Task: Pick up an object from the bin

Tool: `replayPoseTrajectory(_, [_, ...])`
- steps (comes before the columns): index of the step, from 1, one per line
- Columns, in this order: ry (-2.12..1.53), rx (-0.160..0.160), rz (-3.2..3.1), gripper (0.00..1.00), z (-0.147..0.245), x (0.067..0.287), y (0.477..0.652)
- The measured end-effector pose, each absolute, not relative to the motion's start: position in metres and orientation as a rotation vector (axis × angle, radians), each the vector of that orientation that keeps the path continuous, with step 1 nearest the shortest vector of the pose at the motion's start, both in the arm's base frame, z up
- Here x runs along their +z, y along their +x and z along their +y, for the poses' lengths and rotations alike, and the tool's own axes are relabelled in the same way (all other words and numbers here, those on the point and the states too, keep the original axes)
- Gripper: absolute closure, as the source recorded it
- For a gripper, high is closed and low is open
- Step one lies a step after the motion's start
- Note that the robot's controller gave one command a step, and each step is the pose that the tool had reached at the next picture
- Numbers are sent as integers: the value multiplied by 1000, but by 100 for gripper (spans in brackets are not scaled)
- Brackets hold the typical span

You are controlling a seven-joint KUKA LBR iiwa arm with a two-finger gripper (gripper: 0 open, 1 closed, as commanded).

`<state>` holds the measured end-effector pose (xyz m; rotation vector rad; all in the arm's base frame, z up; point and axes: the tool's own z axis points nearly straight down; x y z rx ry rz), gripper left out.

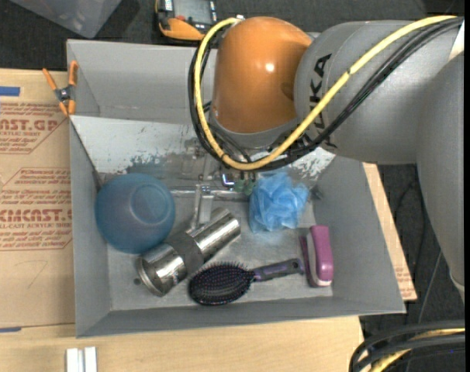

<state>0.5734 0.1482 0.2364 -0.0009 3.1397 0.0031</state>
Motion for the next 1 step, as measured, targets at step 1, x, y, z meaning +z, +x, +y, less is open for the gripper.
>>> replayPoseTrajectory(1, [-3,3,3139,0,148,236,573])
